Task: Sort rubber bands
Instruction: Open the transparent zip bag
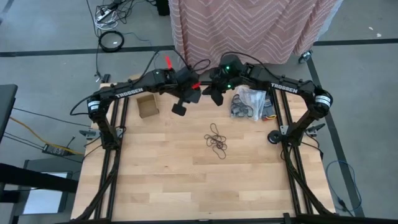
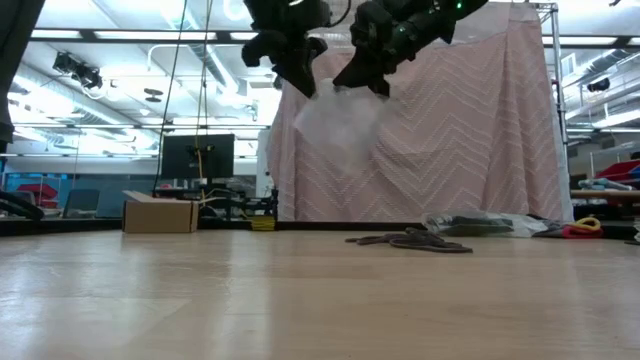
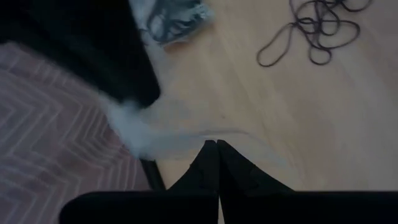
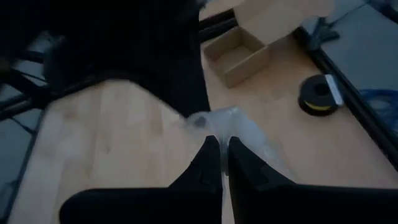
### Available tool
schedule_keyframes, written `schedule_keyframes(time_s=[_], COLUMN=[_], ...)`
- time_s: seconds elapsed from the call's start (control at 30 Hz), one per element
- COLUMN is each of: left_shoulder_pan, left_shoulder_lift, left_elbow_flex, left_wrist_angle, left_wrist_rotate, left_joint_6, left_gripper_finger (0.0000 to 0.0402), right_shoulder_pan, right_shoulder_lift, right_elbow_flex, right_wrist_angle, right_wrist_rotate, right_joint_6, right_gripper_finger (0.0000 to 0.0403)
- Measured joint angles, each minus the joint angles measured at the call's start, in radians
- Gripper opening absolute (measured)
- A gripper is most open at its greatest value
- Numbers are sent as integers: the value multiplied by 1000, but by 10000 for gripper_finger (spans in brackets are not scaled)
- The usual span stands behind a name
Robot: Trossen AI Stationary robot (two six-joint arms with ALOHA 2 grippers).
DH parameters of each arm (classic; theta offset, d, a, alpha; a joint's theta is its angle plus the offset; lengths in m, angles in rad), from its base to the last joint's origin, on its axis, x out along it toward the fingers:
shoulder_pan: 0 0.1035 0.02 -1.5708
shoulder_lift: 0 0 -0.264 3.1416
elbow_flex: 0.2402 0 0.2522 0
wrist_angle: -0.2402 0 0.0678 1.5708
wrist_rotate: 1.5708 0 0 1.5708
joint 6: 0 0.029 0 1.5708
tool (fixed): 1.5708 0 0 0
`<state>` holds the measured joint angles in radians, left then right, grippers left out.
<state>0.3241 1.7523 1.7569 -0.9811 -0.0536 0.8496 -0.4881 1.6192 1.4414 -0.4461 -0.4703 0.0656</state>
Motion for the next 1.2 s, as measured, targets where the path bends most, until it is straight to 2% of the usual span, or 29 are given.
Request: schedule_keyframes(time_s=[0.17,0.3,0.5,0.67,0.87,1.2], left_shoulder_pan=[2,13,41,74,125,134], left_shoulder_lift=[1,1,3,0,-30,-33], left_elbow_flex=[-22,-21,-48,-47,-8,6], left_wrist_angle=[48,75,34,16,-38,-87], left_wrist_rotate=[-20,-27,-8,-4,153,219], left_joint_6=[-20,-95,-186,-302,-377,-387], left_gripper_finger=[0,0,0,12,64,179], right_shoulder_pan=[5,14,33,30,46,61], right_shoulder_lift=[36,79,98,92,91,91], right_elbow_flex=[-2,-2,-2,-2,-2,-2], right_wrist_angle=[-38,-35,27,-10,-79,-80], right_wrist_rotate=[-3,-62,-42,-14,26,40], right_joint_6=[-4,-3,12,5,-42,-50], right_gripper_finger=[0,0,0,0,0,0])
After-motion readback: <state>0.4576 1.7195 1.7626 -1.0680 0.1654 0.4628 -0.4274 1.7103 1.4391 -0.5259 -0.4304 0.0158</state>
